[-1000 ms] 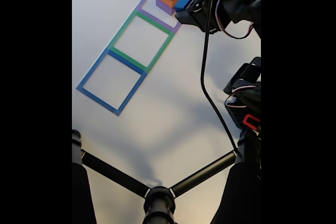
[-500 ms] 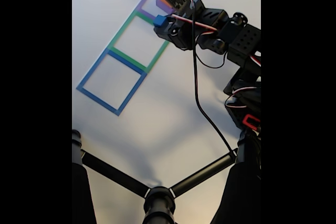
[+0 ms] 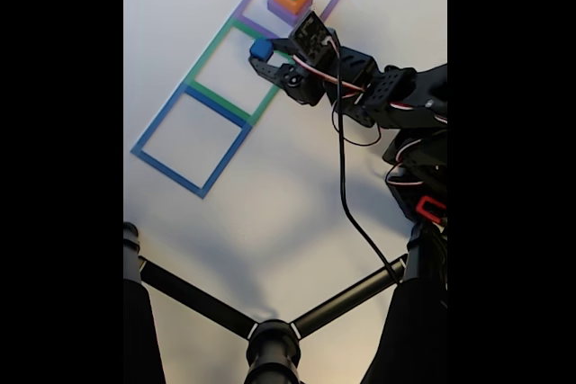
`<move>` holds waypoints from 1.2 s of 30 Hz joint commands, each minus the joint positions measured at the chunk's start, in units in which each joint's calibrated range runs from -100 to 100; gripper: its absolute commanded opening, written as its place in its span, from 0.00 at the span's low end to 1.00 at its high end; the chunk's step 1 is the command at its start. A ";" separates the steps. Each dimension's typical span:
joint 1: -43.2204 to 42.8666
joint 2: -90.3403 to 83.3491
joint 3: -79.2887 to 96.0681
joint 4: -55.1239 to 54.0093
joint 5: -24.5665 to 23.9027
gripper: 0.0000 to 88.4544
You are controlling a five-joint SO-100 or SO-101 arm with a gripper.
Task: Tower of hanoi
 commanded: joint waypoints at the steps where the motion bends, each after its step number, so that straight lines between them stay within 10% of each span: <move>1: -0.43 8.71 -2.89 -9.30 0.75 0.04; 36: -2.11 43.64 -14.98 -32.37 0.75 0.07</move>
